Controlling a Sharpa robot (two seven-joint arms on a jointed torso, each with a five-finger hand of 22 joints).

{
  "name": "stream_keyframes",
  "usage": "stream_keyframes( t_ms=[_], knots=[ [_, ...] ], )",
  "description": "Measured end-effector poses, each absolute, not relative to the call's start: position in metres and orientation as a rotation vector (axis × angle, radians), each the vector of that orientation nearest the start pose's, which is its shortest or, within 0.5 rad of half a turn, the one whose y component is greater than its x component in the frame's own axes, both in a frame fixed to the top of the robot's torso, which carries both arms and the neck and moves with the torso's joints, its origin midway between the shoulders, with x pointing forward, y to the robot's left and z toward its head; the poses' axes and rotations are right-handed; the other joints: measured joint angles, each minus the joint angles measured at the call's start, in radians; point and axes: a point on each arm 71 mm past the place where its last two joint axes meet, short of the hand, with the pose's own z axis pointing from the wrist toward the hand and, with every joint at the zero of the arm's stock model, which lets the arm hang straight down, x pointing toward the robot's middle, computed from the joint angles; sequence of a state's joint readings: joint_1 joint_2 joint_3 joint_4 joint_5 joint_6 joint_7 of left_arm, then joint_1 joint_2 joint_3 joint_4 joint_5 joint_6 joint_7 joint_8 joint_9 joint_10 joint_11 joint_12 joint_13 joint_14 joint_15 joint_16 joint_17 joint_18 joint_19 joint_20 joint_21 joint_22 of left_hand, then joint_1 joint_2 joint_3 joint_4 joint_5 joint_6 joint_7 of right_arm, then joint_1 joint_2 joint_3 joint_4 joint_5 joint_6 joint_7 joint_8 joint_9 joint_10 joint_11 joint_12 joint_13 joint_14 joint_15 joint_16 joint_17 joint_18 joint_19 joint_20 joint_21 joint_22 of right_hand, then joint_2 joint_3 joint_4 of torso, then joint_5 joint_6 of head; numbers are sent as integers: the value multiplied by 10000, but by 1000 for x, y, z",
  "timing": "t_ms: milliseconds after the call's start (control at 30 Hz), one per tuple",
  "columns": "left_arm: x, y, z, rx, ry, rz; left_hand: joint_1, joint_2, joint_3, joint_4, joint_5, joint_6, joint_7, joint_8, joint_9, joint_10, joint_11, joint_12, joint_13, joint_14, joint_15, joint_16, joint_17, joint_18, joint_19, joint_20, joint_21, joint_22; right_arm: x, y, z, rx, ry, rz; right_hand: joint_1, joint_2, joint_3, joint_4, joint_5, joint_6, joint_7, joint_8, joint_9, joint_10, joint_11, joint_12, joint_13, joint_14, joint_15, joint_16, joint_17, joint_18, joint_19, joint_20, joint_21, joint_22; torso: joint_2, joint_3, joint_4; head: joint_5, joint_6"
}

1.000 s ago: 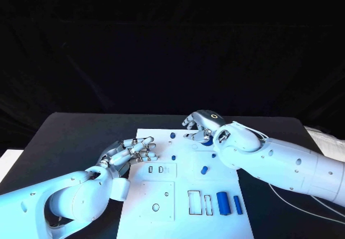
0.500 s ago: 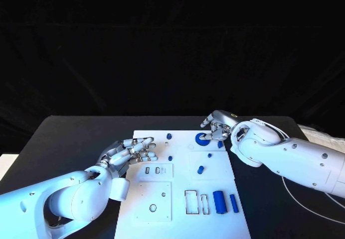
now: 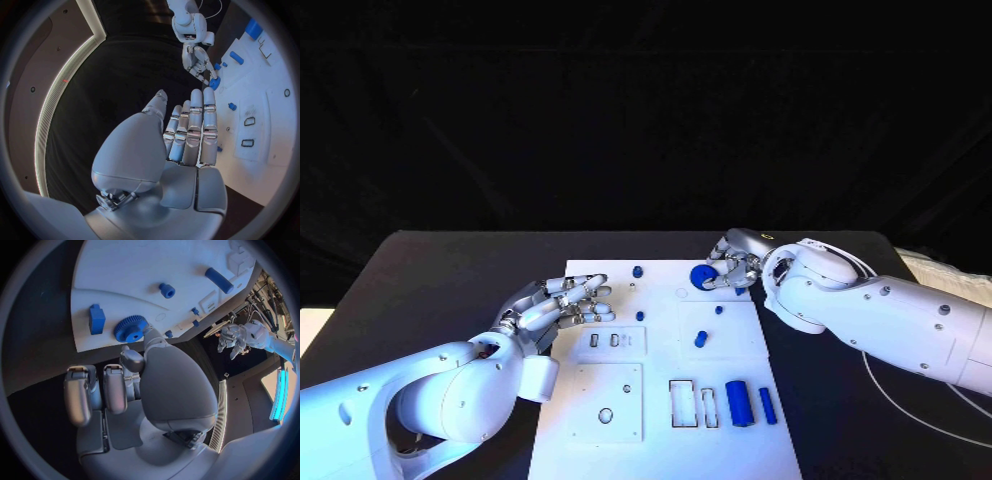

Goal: Assemble the parts on the task board

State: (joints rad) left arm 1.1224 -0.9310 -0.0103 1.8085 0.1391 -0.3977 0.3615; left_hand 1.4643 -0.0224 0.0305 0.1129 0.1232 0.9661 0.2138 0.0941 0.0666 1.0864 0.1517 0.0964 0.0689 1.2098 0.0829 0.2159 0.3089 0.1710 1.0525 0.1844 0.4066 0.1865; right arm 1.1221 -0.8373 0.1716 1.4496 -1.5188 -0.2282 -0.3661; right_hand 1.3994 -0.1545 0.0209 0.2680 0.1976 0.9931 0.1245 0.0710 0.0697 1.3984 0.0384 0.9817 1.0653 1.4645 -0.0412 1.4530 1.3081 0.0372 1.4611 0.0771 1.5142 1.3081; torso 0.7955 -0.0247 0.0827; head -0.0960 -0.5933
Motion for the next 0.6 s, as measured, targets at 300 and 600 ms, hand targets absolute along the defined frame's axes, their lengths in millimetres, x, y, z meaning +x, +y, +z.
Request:
stream_keyframes(
  t_ms=[300,600],
  knots=[
    [424,176,-185,-13490,14947,-16411,0,0,0,0,0,0,0,0,0,0,0,0,0,0,0,0,-1,0,0,0,0,-1,520,-238,-164,995,16926,3729,158,169,27,27,0,341,-14,97,49,35,-34,204,342,0,0,98,-1,1,-1,0,50,-1,6,-7,14,-23,-26],
    [424,176,-185,-13498,14962,-16405,0,0,0,0,0,0,0,0,0,0,0,0,0,0,0,0,7,-1,0,0,0,-2,520,-235,-164,911,16845,3765,127,508,101,-47,-6,872,-122,259,72,144,-144,393,635,1,1,193,-2,1,22,-23,115,-2,10,-7,13,-16,-67]
  ],
)
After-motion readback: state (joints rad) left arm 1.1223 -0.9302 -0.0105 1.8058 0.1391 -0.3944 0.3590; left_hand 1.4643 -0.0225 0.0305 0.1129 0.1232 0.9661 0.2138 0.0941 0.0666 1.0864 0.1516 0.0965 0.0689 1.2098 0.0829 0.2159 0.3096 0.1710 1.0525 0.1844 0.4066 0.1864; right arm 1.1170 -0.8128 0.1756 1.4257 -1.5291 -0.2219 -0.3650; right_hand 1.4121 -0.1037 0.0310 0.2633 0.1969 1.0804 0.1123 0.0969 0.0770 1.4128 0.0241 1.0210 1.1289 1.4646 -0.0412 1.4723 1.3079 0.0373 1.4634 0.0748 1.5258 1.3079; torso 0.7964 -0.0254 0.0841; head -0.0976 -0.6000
